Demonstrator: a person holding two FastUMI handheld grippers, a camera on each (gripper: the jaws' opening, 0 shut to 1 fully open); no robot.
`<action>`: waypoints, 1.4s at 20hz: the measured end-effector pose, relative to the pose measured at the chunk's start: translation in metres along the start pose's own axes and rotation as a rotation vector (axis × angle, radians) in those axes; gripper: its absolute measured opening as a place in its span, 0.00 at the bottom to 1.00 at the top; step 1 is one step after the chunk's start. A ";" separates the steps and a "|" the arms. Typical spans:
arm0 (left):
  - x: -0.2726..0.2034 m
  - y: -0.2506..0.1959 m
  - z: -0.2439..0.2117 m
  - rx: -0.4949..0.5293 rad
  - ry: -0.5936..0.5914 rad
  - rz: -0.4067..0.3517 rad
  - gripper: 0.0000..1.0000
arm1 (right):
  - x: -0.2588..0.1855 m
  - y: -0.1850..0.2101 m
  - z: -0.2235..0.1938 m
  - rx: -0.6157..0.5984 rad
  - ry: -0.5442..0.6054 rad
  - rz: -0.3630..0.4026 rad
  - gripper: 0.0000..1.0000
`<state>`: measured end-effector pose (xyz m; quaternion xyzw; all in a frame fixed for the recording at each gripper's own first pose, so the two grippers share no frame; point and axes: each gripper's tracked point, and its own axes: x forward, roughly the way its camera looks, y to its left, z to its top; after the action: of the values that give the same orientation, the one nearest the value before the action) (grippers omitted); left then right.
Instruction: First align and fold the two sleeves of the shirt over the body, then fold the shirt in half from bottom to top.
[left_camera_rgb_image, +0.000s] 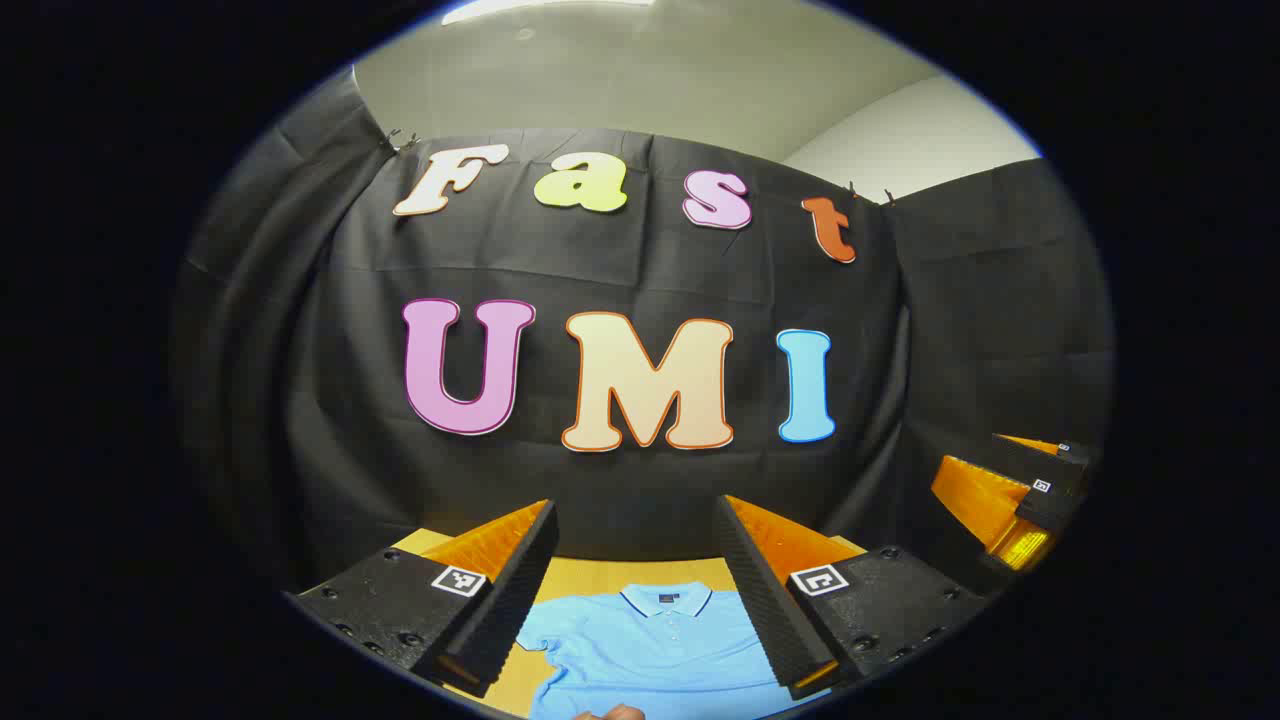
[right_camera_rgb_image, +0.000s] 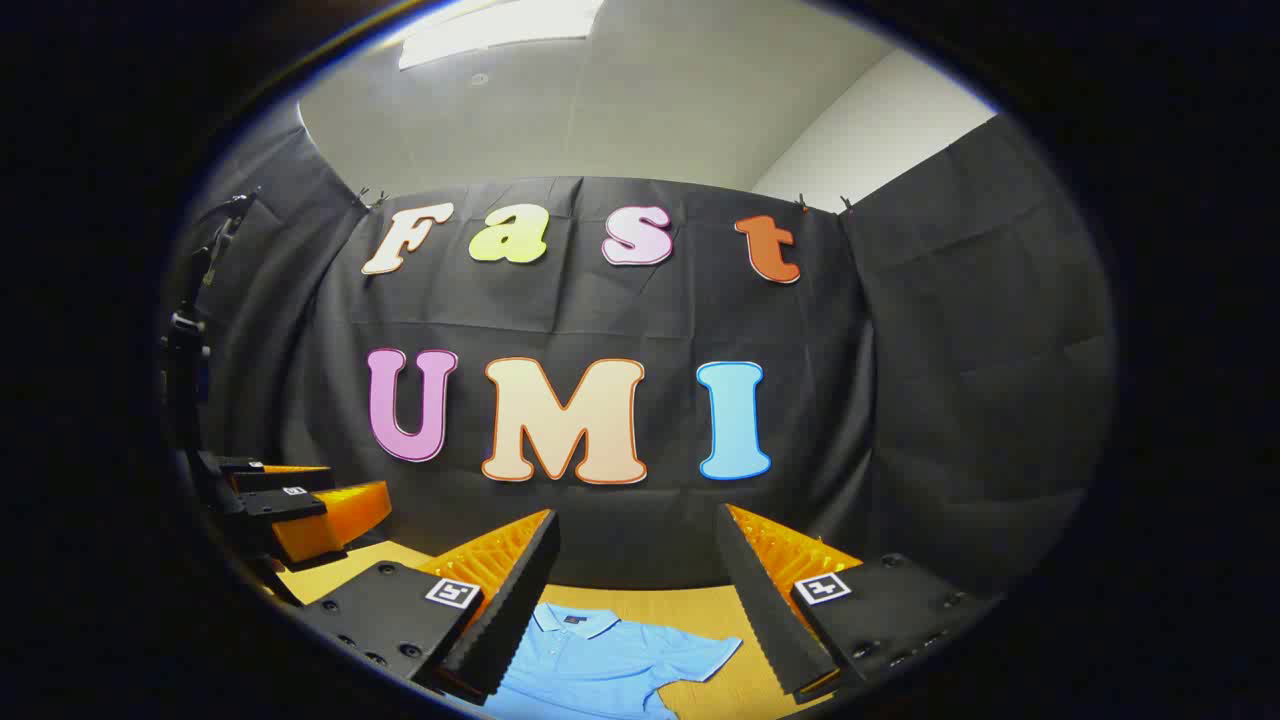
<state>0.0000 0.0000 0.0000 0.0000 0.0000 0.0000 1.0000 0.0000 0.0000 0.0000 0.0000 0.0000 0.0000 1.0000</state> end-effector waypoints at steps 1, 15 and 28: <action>0.000 0.001 0.001 0.003 -0.005 0.001 0.94 | 0.002 0.000 0.000 0.002 0.002 -0.002 0.98; 0.007 0.017 -0.007 0.020 0.001 0.027 0.94 | 0.020 0.000 -0.019 0.006 0.023 -0.016 0.98; 0.018 0.053 -0.012 0.029 0.009 0.052 0.94 | 0.082 -0.036 -0.088 -0.065 0.120 -0.097 0.98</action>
<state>0.0184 0.0526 -0.0124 0.0145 0.0045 0.0259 0.9996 0.0824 -0.0361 -0.0884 -0.0322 0.0597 -0.0483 0.9965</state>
